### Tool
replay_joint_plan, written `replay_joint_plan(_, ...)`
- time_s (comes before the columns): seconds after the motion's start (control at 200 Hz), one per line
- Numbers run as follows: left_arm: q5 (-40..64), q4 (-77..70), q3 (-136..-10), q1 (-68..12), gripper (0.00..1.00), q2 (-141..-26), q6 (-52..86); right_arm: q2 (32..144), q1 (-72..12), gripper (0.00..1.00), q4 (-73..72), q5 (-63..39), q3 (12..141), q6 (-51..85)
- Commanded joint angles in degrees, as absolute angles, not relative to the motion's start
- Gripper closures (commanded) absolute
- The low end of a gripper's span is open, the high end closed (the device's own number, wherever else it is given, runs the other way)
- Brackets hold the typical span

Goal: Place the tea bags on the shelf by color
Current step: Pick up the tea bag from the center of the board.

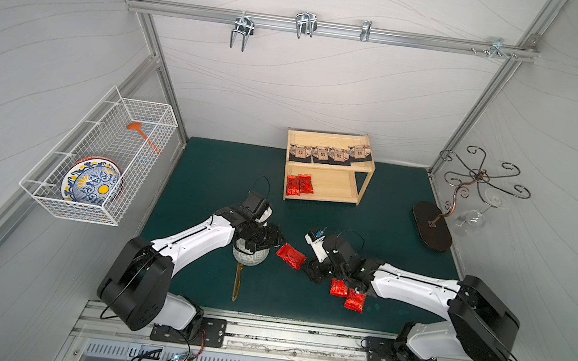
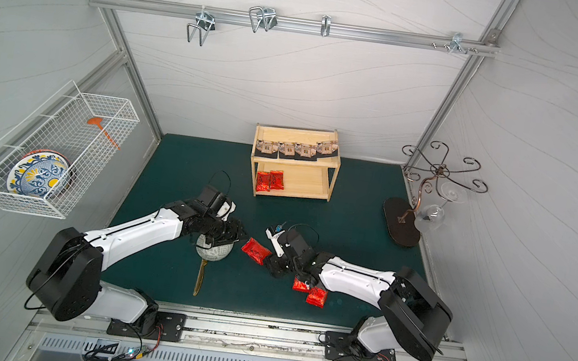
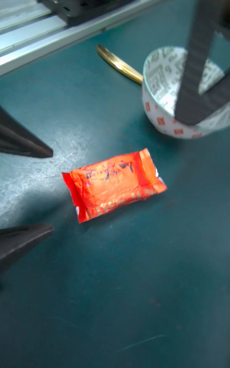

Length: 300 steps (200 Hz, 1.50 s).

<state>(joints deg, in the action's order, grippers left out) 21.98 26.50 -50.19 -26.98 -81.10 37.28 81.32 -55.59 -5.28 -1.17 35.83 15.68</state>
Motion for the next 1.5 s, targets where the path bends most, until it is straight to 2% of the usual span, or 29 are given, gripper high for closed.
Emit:
replay_joint_plan(0.0, 21.01, 25.24, -55.06, -27.28, 0.34, -82.52, 36.21, 83.79, -55.33, 0.62, -12.84, -5.03, 35.49, 17.31)
replay_joint_plan(0.175, 20.58, 25.37, -56.41, -28.25, 0.39, -85.69, 35.64, 88.22, -54.27, 0.78, -15.58, -5.97, 36.23, 17.14)
replay_joint_plan(0.305, 20.47, 25.33, -56.68, -29.04, 0.41, -87.48, 35.34, 90.51, -52.66, 0.81, -17.56, -7.77, 35.79, 17.66)
replay_joint_plan(0.63, 21.22, 25.35, -57.4, -30.36, 0.48, -90.76, 35.33, 93.79, -52.01, 0.82, -20.81, -8.75, 34.17, 19.73)
replay_joint_plan(0.925, 21.51, 24.84, -57.12, -31.69, 0.59, -91.8, 35.33, 94.57, -51.34, 0.82, -21.57, -9.03, 33.88, 20.48)
replay_joint_plan(1.32, 20.22, 26.14, -57.14, -32.01, 0.99, -91.43, 34.4, 94.93, -50.63, 0.82, -21.88, -9.84, 33.66, 21.35)
replay_joint_plan(1.496, 19.34, 27.79, -58.26, -32.07, 1.0, -90.02, 33.28, 91.21, -49.84, 0.76, -19.68, -10.11, 33.67, 23.06)
